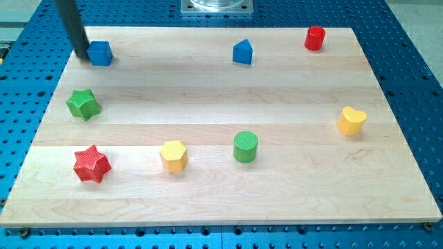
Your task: Move the cube into the green star
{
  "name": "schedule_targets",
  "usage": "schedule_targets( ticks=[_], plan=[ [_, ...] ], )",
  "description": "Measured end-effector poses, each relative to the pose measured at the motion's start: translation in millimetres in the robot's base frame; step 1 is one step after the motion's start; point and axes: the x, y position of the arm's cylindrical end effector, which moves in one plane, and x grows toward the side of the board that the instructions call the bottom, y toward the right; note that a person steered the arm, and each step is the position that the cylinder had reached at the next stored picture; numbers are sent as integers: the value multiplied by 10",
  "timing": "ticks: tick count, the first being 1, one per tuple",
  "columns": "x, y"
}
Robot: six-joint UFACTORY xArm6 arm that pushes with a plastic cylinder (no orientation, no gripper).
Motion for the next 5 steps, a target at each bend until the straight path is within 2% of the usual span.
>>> schedule_targets(
  ticks=[1, 2, 3, 4, 5],
  plan=[
    [-40, -55],
    [-695, -90],
    [-819, 429],
    [-235, 79],
    [-380, 148]
  ],
)
